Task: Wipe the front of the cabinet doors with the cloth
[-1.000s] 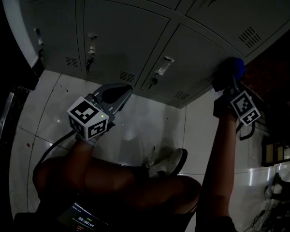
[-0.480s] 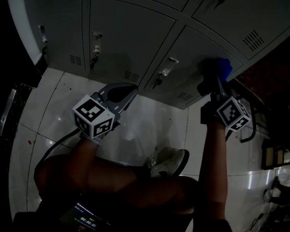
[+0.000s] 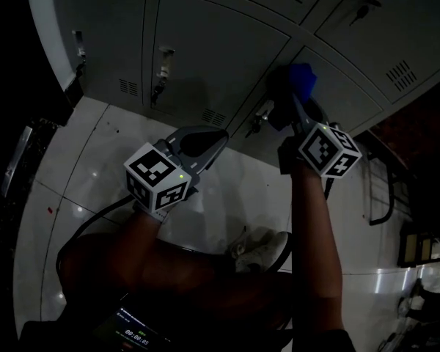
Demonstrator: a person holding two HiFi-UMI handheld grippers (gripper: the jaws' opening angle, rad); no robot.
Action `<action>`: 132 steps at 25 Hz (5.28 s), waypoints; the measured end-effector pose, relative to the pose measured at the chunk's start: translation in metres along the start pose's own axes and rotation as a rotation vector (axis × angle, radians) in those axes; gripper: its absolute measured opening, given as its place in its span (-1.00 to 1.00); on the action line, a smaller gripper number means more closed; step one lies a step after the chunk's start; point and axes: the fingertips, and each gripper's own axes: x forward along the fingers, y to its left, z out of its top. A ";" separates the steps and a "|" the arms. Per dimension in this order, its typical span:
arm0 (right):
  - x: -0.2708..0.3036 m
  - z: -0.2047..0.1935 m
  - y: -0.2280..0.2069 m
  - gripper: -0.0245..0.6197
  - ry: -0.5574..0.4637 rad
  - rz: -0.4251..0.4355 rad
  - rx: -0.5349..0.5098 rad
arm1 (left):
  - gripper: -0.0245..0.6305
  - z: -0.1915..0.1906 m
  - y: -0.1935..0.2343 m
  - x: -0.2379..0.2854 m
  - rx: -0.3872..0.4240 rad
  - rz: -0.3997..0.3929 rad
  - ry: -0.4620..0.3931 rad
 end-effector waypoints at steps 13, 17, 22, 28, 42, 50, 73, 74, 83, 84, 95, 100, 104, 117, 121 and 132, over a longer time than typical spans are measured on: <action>-0.010 -0.003 -0.031 -0.60 -0.001 -0.132 -0.037 | -0.92 -0.003 -0.001 0.000 -0.018 -0.012 0.002; -0.025 0.001 -0.049 -0.60 -0.005 -0.188 -0.044 | -0.92 -0.004 -0.001 0.001 -0.016 -0.010 0.009; -0.048 0.006 -0.077 -0.60 -0.018 -0.256 -0.033 | -0.92 -0.006 0.000 0.001 -0.016 -0.009 0.016; -0.081 0.006 -0.117 -0.60 -0.020 -0.335 -0.015 | -0.92 -0.009 0.000 0.002 -0.016 -0.011 0.024; -0.152 -0.011 -0.197 -0.60 -0.042 -0.548 0.078 | -0.92 -0.013 -0.001 0.004 -0.012 -0.013 0.037; -0.100 -0.027 -0.100 -0.60 -0.024 -0.325 0.081 | -0.92 -0.011 0.001 0.003 -0.011 -0.005 0.033; 0.011 -0.092 -0.020 -0.60 0.064 -0.192 0.042 | -0.92 -0.004 0.003 0.004 -0.015 0.000 0.007; 0.009 -0.092 -0.022 -0.60 0.058 -0.202 0.037 | -0.92 -0.003 0.002 0.004 -0.014 0.000 0.007; -0.024 -0.086 -0.065 -0.60 -0.003 -0.318 0.043 | -0.92 -0.006 0.002 0.003 -0.013 0.001 0.014; -0.028 -0.085 -0.068 -0.60 -0.008 -0.329 0.048 | -0.92 -0.006 0.002 0.003 -0.013 0.000 0.015; -0.078 -0.081 -0.126 -0.60 -0.035 -0.506 0.064 | -0.92 -0.010 0.000 0.004 -0.007 -0.003 0.027; -0.107 -0.078 -0.161 -0.60 -0.050 -0.590 0.087 | -0.92 -0.010 0.001 0.004 -0.008 -0.002 0.026; -0.135 -0.080 -0.191 -0.60 -0.067 -0.661 0.160 | -0.92 -0.011 0.002 0.004 -0.006 -0.004 0.029; -0.123 -0.070 -0.154 -0.60 -0.100 -0.598 0.116 | -0.92 -0.011 0.003 0.004 0.004 0.004 0.033; -0.074 -0.080 -0.087 -0.60 -0.059 -0.431 0.051 | -0.92 -0.009 0.002 0.003 0.005 0.003 0.031; -0.013 -0.167 -0.036 -0.60 0.091 -0.255 0.095 | -0.92 -0.006 -0.001 0.003 0.006 -0.006 0.027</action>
